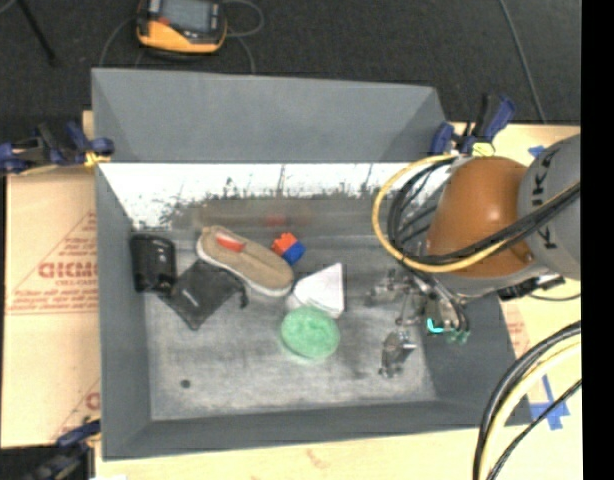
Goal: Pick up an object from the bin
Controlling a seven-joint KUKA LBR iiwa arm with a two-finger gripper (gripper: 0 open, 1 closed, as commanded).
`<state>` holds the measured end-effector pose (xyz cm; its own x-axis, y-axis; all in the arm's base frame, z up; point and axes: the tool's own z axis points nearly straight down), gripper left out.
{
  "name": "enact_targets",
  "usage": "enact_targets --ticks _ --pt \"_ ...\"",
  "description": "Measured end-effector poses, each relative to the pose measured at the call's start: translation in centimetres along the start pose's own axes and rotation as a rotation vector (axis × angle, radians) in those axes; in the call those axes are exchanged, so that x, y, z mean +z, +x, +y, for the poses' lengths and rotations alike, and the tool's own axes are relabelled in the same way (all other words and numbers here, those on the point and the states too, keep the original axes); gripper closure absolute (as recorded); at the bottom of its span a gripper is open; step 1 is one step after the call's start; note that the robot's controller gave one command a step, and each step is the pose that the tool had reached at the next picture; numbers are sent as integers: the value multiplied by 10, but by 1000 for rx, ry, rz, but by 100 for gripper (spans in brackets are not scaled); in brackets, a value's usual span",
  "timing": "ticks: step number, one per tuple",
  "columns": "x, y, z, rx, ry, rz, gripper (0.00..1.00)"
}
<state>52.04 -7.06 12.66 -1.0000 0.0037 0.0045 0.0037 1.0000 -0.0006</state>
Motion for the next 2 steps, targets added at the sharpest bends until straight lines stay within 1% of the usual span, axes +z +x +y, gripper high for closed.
enact_targets --ticks 1,2 --pt "-4 -2 0 -3 1 -8 0" --pt "46 -62 64 -22 1 -16 0"
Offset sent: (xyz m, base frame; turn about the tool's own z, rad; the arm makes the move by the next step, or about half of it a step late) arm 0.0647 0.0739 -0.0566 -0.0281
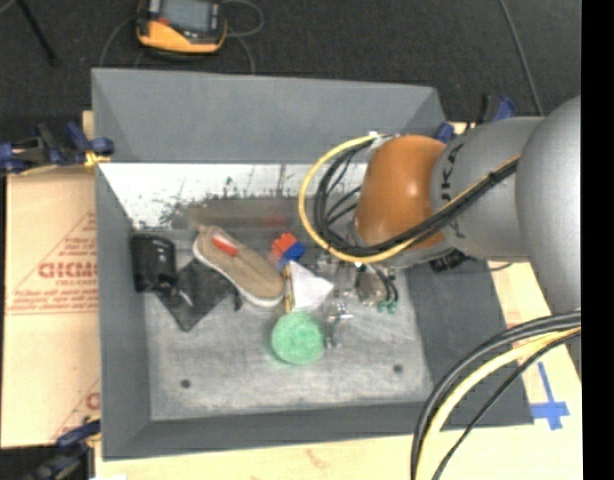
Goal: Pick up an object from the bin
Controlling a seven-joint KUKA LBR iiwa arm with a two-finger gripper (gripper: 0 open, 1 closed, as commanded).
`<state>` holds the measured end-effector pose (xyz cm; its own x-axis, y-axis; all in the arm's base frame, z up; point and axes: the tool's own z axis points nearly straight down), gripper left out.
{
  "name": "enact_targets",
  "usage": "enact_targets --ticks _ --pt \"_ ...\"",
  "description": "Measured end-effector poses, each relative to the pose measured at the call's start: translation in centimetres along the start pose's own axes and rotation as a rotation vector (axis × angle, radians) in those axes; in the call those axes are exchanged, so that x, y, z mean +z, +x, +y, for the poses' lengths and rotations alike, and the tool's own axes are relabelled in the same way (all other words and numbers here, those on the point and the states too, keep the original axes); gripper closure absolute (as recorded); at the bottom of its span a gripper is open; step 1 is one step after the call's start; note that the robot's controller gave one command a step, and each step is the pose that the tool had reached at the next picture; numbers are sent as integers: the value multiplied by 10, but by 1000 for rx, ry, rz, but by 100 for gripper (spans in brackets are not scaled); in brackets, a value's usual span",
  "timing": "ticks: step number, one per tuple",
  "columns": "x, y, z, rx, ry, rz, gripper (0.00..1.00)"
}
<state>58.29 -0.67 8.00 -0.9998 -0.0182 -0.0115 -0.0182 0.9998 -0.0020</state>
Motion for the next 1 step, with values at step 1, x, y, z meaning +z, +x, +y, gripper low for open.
enact_targets --ticks 1 --pt "-4 -4 13 -18 -1 5 0"
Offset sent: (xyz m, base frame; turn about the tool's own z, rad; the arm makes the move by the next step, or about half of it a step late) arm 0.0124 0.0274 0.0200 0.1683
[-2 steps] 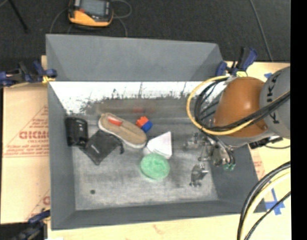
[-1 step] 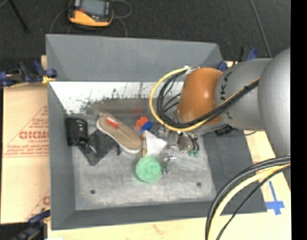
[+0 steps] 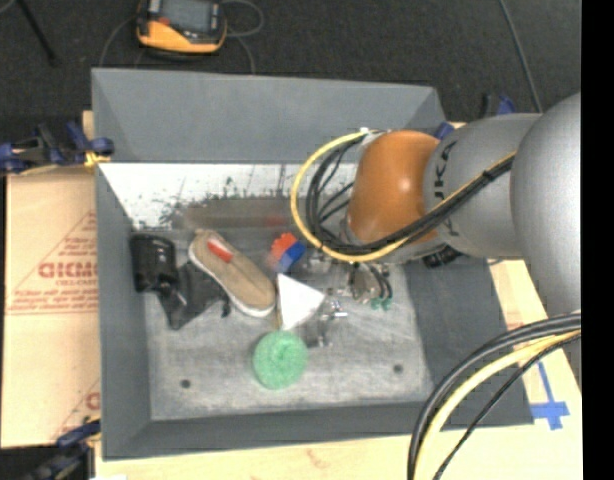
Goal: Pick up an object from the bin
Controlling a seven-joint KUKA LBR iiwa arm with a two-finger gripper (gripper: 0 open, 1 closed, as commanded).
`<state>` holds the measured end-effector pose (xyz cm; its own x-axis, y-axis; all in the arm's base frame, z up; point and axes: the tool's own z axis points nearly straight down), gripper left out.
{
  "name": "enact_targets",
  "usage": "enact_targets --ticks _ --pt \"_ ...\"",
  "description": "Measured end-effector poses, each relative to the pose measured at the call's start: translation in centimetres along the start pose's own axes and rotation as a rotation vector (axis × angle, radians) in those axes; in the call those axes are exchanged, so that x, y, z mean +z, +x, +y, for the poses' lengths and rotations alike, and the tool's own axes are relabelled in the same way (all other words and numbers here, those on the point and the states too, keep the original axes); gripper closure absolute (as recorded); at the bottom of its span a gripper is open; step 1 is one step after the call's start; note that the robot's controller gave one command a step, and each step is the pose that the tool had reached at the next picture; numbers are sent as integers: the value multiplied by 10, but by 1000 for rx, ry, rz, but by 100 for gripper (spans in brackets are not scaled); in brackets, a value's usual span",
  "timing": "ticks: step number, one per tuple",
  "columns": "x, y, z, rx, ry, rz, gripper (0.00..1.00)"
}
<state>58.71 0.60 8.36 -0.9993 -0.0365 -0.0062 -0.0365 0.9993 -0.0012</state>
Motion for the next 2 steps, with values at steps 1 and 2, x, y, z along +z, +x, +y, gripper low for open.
enact_targets --ticks 1,2 --pt "-14 -7 10 171 -1 2 0" --pt "-4 -30 19 160 4 -5 0"
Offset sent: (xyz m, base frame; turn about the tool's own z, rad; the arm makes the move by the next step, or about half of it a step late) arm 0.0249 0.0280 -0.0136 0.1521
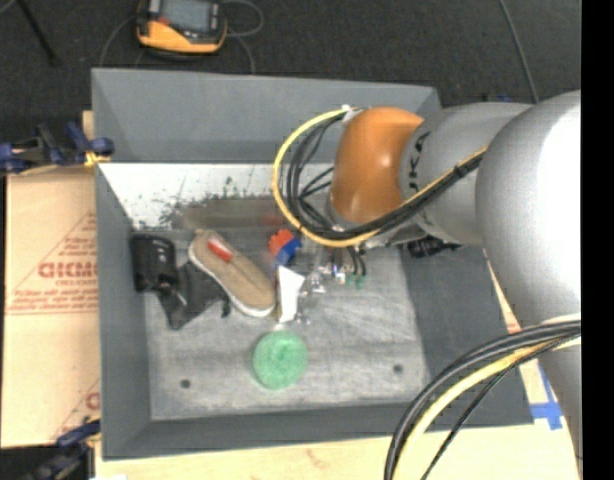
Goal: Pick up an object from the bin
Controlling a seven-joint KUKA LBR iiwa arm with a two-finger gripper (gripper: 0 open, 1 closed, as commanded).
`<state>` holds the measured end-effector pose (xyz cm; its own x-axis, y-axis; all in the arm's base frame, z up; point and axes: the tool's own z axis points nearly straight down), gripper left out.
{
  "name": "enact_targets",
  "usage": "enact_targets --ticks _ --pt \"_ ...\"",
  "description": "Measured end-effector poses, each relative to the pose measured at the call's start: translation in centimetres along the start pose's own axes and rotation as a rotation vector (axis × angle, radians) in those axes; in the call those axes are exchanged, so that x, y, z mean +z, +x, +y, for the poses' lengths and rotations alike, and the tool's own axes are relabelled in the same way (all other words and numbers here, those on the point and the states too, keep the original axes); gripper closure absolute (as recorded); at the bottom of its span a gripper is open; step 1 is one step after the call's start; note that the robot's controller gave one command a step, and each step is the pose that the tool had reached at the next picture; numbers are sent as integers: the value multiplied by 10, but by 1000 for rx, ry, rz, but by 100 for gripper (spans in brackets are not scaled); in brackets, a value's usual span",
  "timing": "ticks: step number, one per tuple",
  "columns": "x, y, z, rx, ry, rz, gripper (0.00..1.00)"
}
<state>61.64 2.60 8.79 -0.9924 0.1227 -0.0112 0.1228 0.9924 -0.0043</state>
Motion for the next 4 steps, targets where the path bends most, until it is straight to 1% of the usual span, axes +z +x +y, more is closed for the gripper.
enact_targets --ticks 1,4 --pt "-3 -7 0 0 -3 -33 100" --pt "-3 -7 0 -1 -3 -33 100"
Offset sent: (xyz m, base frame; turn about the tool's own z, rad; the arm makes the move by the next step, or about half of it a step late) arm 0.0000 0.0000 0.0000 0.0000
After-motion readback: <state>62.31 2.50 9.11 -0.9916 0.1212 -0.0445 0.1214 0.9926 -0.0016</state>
